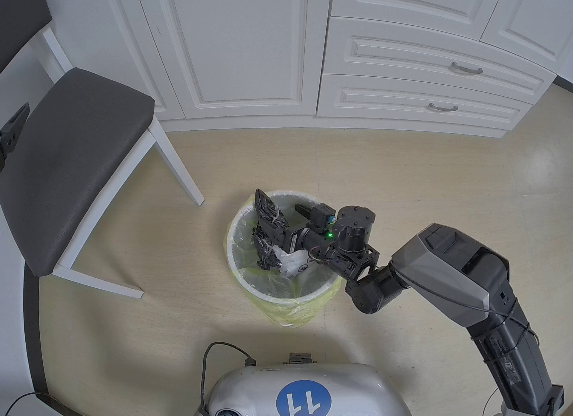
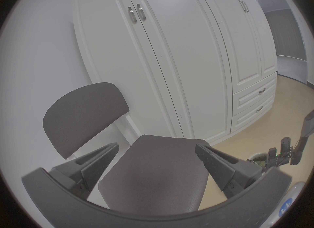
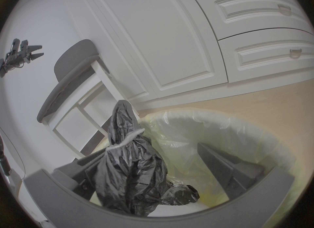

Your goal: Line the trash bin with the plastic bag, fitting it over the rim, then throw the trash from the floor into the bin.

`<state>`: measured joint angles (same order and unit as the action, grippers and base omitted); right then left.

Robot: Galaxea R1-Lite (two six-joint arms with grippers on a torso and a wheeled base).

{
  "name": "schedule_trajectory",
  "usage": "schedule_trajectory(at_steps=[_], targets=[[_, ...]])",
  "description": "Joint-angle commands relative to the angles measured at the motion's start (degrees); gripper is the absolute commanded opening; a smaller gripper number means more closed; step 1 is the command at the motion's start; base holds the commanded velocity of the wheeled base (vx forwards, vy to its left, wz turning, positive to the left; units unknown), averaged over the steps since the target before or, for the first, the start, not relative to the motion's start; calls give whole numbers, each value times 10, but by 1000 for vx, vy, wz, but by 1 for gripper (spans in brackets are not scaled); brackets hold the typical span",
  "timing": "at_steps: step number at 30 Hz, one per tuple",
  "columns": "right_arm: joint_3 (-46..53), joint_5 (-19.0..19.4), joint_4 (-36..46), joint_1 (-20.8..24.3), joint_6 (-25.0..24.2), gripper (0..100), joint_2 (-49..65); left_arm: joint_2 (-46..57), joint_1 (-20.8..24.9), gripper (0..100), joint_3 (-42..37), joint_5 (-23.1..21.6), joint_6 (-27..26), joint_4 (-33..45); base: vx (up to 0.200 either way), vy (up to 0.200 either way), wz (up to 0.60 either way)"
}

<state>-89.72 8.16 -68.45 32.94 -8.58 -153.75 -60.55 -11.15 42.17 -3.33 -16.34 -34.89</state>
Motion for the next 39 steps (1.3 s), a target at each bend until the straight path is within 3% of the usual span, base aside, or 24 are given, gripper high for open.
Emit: schedule_trajectory(at_steps=[1,11,19,38,39], targets=[[10,6,-6,-5,-3,100,19,0,0,100,-1,0,1,0,0,0,0],[104,39,-63,20,0,100,73,-1,0,100,-4,-1,1,0,0,0,0],[122,34,-110,59,2,100,86,-1,0,100,-10,-3,1,0,0,0,0],[87,34,-64,34,83,100,27,0,-4,100,-22,-4,-14,-1,0,0,0],[89,35,-64,34,88,0,26,0,-4,100,-23,-4,-14,-1,0,0,0]])
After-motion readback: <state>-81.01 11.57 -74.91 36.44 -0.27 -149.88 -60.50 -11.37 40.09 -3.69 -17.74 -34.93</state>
